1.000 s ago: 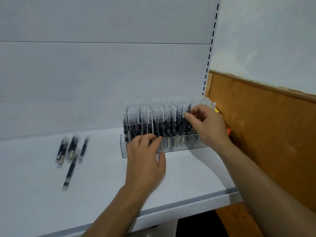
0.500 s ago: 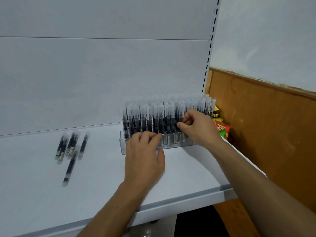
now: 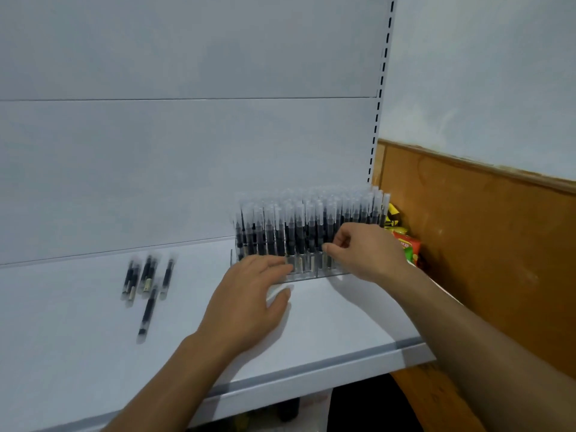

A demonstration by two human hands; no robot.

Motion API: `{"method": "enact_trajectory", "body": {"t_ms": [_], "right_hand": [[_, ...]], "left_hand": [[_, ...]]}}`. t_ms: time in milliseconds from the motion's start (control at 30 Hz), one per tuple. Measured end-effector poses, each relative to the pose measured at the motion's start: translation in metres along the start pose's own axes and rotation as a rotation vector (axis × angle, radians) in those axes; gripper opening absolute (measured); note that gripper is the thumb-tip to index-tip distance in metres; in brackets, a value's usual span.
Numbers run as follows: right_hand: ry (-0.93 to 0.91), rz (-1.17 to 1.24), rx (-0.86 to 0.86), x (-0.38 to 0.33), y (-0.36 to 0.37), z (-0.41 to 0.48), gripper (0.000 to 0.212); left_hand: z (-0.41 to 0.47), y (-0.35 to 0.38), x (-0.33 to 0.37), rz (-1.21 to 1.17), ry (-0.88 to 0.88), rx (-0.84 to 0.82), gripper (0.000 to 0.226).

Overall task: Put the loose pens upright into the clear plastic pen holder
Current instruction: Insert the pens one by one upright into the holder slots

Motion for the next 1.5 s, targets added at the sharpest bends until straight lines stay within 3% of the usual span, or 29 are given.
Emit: {"method": "enact_trajectory", "body": {"t_ms": [200,367,467,633,833,1167,1267,1500], "right_hand": [[-0.159,0.025,-0.156,-0.046,0.014,-0.037,0.025],[-0.304,0.096,-0.298,-0.104,0.055,-0.063,0.019],[-0.352,0.129,-0.359,-0.138,0.079,-0.069,0.031],[-0.424,0.138,-0.385,-0.184,0.109,-0.066,0.039],[-0.397,0.088,-0.346,-0.217,0.129,-0.051,0.035],[-0.326,0.189,-0.302,-0.22,0.159,-0.034,0.037],[-0.407,0.157,-0.217,-0.219,0.162,-0.036,0.05],[-0.414,0.209,-0.247,-0.214,0.158,-0.031,0.025]], "left_hand": [[-0.038,-0.04,-0.03,0.016,-0.16,0.079,0.031],[-0.082,-0.066,-0.064,0.055,-0.395,0.121,0.032],[-0.109,-0.079,-0.086,0.055,-0.552,0.123,0.034],[-0.134,-0.091,-0.121,0.014,-0.718,0.128,0.034],[-0.121,-0.093,-0.16,-0.024,-0.86,0.088,0.039],[-0.08,-0.086,-0.211,0.052,-0.942,-0.139,0.032],[-0.067,-0.085,-0.225,0.091,-0.98,-0.271,0.04],[-0.047,-0.091,-0.232,0.028,-1.037,-0.42,0.033]]}}
Point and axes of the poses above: each hand's wrist, its own z-axis towards the middle knuckle, its own y-axis out of the palm, x = y × z, the point moved 1 cm from there along z, towards the middle knuckle, and after that the axes turned 11 degrees about y, right-handed, at the moved point
